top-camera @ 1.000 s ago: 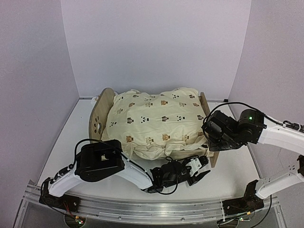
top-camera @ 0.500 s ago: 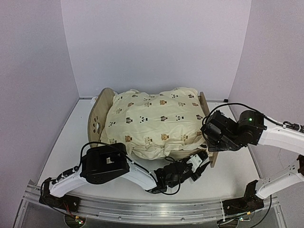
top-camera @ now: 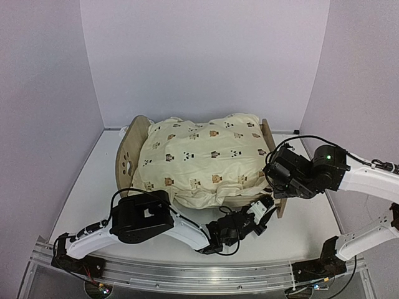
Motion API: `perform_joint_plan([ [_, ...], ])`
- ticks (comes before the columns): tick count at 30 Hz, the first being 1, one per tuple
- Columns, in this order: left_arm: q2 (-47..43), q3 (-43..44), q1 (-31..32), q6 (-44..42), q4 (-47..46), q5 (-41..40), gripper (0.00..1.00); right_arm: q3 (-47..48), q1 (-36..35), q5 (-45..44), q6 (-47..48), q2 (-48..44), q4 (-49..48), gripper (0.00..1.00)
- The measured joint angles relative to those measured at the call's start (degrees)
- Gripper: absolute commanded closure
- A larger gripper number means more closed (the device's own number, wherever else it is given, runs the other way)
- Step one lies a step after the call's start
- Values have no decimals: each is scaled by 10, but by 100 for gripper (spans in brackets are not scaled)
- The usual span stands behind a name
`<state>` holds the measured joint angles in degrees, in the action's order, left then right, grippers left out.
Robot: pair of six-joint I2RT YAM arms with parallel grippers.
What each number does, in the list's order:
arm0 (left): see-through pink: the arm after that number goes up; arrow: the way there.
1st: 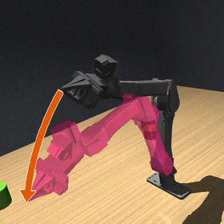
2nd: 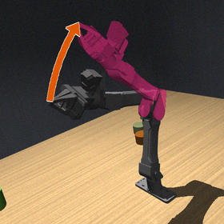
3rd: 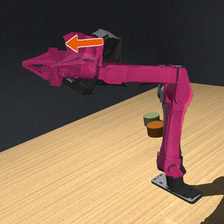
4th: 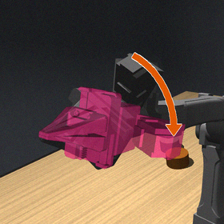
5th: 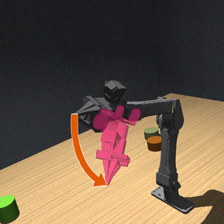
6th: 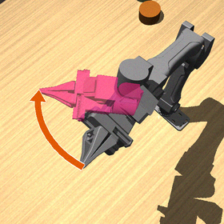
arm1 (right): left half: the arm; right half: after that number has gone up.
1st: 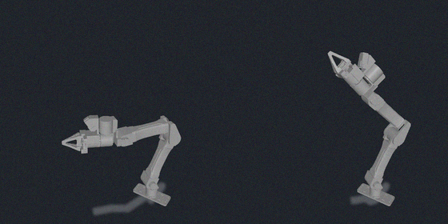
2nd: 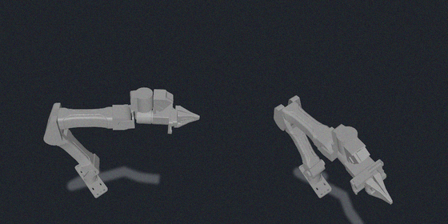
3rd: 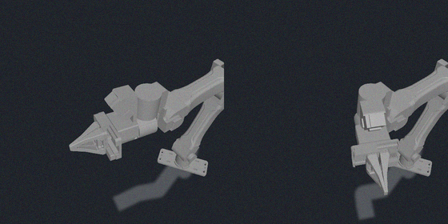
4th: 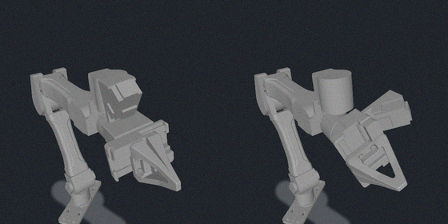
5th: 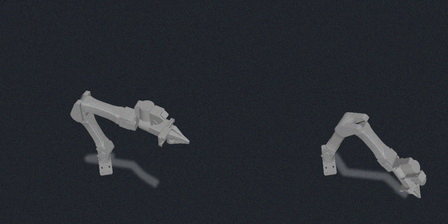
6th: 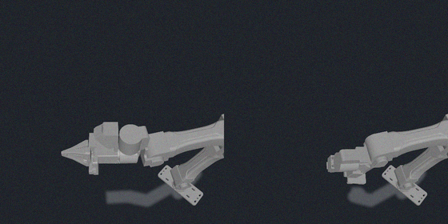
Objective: Set up the pet bed
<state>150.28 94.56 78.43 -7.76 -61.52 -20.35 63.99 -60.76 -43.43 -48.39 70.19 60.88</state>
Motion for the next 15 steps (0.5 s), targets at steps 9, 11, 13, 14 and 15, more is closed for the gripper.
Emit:
perform_joint_plan([
  [9, 16, 29, 1, 1, 1, -22, 81, 0, -7, -22, 4, 0, -3, 100],
  [11, 19, 35, 2, 1, 1, -27, 84, 0, -9, -26, 5, 0, -4, 100],
  [13, 21, 39, 2, 2, 1, -30, 87, 0, -10, -30, 6, 0, -5, 100],
  [14, 23, 41, 2, 2, 1, -31, 92, 0, -11, -31, 6, 0, -5, 100],
  [15, 24, 43, 3, 2, 1, -31, 97, 0, -11, -31, 6, 0, -5, 100],
])
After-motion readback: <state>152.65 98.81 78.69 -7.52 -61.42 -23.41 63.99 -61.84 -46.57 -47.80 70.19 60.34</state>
